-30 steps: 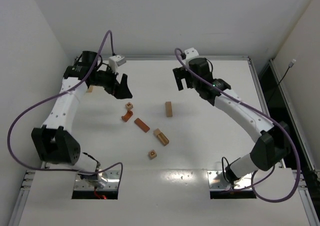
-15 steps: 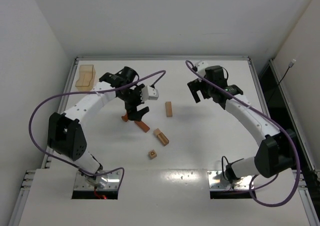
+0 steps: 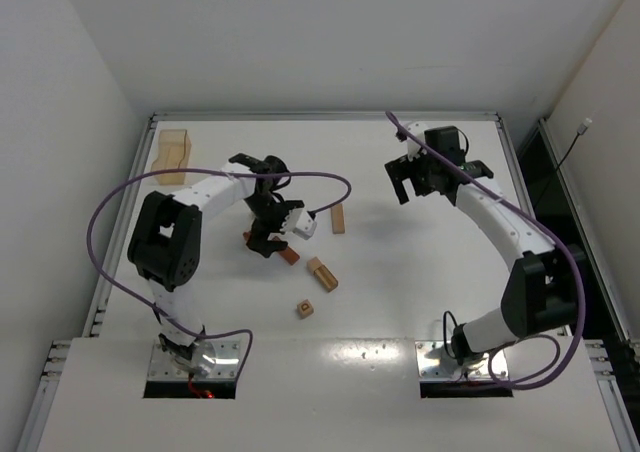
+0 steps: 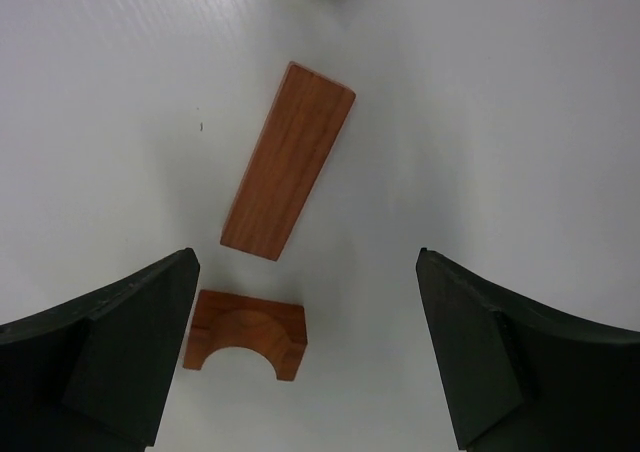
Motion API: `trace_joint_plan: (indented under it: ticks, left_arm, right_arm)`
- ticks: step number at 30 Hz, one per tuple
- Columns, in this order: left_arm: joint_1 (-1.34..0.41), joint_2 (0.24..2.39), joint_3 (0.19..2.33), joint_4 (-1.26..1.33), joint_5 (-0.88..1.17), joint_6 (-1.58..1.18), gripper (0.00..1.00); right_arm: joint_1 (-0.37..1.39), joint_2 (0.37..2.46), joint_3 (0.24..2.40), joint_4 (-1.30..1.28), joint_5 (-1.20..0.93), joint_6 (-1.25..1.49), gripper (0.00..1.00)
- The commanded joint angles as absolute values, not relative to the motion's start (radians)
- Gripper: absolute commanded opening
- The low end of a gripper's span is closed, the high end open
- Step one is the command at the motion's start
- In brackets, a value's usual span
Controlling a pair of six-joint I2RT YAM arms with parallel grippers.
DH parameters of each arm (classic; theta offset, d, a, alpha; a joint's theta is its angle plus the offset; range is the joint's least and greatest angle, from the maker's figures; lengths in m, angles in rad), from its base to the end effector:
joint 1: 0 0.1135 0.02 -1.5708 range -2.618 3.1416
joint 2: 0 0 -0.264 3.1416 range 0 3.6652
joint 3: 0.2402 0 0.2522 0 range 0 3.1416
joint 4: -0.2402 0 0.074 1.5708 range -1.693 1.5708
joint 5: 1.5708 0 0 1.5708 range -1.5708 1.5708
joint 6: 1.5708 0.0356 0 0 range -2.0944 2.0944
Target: Build the wood block tower
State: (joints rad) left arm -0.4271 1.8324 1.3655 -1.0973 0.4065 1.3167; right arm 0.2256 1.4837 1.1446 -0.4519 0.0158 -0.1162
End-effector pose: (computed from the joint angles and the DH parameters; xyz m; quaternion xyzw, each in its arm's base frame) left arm 0.2988 -0.1515 0.2051 0.7502 0.6296 -0.1808 0.0898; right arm 0.3170 0.0722 0.2737 -0.1543 0.9120 0.0135 0.3799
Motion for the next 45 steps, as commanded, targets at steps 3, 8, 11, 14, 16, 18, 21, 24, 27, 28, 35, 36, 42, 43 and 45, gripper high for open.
trace_joint_plan:
  ticks: [3, 8, 11, 14, 16, 18, 21, 24, 27, 28, 35, 36, 42, 43, 45]
  left_arm:
    - [-0.451, 1.864, 1.367, -1.034, 0.448, 1.443, 0.87]
    - [-0.472, 1.873, 1.345, -0.962, 0.448, 1.443, 0.84]
    - [-0.495, 1.864, 1.313, -0.904, 0.457, 1.422, 0.81]
    - [-0.506, 1.853, 1.263, -0.862, 0.448, 1.410, 0.79]
    - [-0.526, 1.841, 1.227, -0.841, 0.448, 1.410, 0.79]
    - [-0.526, 1.830, 1.204, -0.828, 0.448, 1.410, 0.79]
    - [-0.535, 1.807, 1.166, -0.807, 0.439, 1.410, 0.77]
    - [-0.535, 1.807, 1.155, -0.798, 0.439, 1.410, 0.76]
    - [-0.535, 1.807, 1.146, -0.778, 0.439, 1.384, 0.73]
    - [-0.535, 1.816, 1.135, -0.778, 0.439, 1.384, 0.71]
    - [-0.535, 1.835, 1.126, -0.744, 0.417, 1.356, 0.58]
    - [-0.535, 1.835, 1.126, -0.744, 0.417, 1.356, 0.53]
    - [-0.535, 1.844, 1.137, -0.726, 0.387, 1.269, 0.04]
    - [-0.535, 1.844, 1.152, -0.726, 0.387, 1.241, 0.00]
    - [-0.535, 1.864, 1.187, -0.713, 0.387, 1.131, 0.00]
  right_arm:
    - [0.198, 1.508, 1.193, -0.449, -0.028, -0.117, 1.00]
    - [0.189, 1.528, 1.193, -0.449, -0.037, -0.107, 1.00]
    - [0.179, 1.528, 1.193, -0.449, -0.046, -0.107, 1.00]
    - [0.179, 1.537, 1.193, -0.449, -0.046, -0.107, 1.00]
    - [0.179, 1.537, 1.203, -0.449, -0.046, -0.107, 1.00]
    - [0.170, 1.546, 1.203, -0.449, -0.046, -0.107, 1.00]
    - [0.170, 1.555, 1.213, -0.449, -0.055, -0.098, 1.00]
    - [0.170, 1.565, 1.224, -0.449, -0.064, -0.098, 1.00]
    - [0.170, 1.574, 1.224, -0.459, -0.064, -0.098, 1.00]
    - [0.170, 1.574, 1.224, -0.459, -0.064, -0.098, 1.00]
    - [0.170, 1.583, 1.224, -0.459, -0.064, -0.098, 1.00]
    - [0.170, 1.583, 1.224, -0.459, -0.064, -0.098, 1.00]
    - [0.170, 1.583, 1.224, -0.459, -0.074, -0.089, 1.00]
    - [0.170, 1.583, 1.224, -0.459, -0.074, -0.089, 1.00]
    - [0.170, 1.574, 1.224, -0.459, -0.083, -0.089, 0.99]
